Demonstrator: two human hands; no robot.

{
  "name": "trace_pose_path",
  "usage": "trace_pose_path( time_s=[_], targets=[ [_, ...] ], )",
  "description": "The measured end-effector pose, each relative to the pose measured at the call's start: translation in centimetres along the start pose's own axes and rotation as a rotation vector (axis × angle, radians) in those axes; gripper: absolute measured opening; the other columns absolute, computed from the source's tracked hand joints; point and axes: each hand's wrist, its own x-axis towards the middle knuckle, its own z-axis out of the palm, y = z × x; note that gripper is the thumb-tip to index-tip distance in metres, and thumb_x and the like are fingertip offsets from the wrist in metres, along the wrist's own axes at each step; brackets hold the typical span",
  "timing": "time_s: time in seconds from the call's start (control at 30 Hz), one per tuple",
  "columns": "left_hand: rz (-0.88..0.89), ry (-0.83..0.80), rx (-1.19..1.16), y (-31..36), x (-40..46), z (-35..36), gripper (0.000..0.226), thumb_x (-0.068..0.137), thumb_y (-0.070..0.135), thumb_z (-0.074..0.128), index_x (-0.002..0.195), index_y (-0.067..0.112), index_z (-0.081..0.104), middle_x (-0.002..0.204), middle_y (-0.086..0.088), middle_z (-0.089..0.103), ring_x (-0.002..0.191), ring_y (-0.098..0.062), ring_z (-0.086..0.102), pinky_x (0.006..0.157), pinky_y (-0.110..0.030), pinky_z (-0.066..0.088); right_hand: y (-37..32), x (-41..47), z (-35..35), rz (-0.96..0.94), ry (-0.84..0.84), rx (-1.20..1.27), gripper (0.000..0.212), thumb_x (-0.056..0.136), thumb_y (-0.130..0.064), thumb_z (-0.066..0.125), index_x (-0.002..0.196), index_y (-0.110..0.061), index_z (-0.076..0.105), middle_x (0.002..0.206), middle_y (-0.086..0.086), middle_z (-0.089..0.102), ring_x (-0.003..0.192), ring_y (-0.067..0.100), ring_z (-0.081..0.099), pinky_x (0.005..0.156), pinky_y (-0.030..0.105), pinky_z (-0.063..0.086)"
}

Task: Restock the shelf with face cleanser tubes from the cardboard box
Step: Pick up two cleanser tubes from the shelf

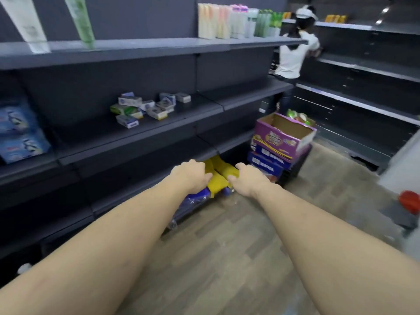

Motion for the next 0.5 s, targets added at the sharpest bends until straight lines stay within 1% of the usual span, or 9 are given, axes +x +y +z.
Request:
trace_pose_path(
  time_s=[0.07,0.17,0.23,0.4,0.5],
  targets=[
    [-0.084,0.011,-0.043,-1.3,1.0,-0.9,0.052,0.099,0.047,0.036,0.139,0.017,0.046,0.137,-0.01,0.05,0.122,-0.032,0.05,0.097,-0.045,0.043,-1.1,2.6,-0.8,-0.068,-0.012,-0.014,0.059,0.099,-0.044,0.043,0.149,-0.014,0.036,0.147,0.014,0.045,0.131,0.035,0.047,0.106,0.045,0.042],
    [-0.188,0.039,-0.082,-3.4,1.7,-1.9,0.054,0.1,0.047,0.035,0.145,0.018,0.039,0.139,-0.009,0.049,0.122,-0.031,0.051,0.099,-0.045,0.043,-3.3,5.7,-1.5,-0.171,-0.021,-0.03,0.06,0.1,-0.044,0.041,0.151,-0.014,0.033,0.149,0.013,0.042,0.133,0.033,0.045,0.104,0.042,0.04],
    [-0.267,0.051,-0.089,-5.1,1.7,-2.1,0.054,0.099,0.047,0.036,0.145,0.018,0.038,0.138,-0.009,0.05,0.121,-0.031,0.053,0.097,-0.044,0.043,-5.1,7.1,-1.3,-0.238,-0.028,-0.029,0.058,0.1,-0.044,0.041,0.15,-0.014,0.034,0.147,0.012,0.044,0.131,0.033,0.046,0.103,0.042,0.041],
    [-0.446,0.093,-0.097,-9.2,1.4,-3.0,0.05,0.098,0.047,0.038,0.138,0.017,0.044,0.133,-0.009,0.052,0.118,-0.032,0.053,0.09,-0.043,0.043,-10.4,9.6,-0.6,-0.399,-0.057,-0.017,0.056,0.1,-0.043,0.042,0.148,-0.014,0.037,0.143,0.011,0.046,0.127,0.033,0.047,0.101,0.044,0.044],
    [-0.538,0.105,-0.096,-12.0,1.7,-4.2,0.051,0.098,0.048,0.037,0.138,0.016,0.044,0.133,-0.01,0.05,0.12,-0.032,0.051,0.09,-0.043,0.042,-14.2,11.1,-0.9,-0.472,-0.058,0.011,0.057,0.1,-0.043,0.042,0.149,-0.015,0.035,0.144,0.01,0.045,0.128,0.032,0.047,0.101,0.044,0.045]
  ],
)
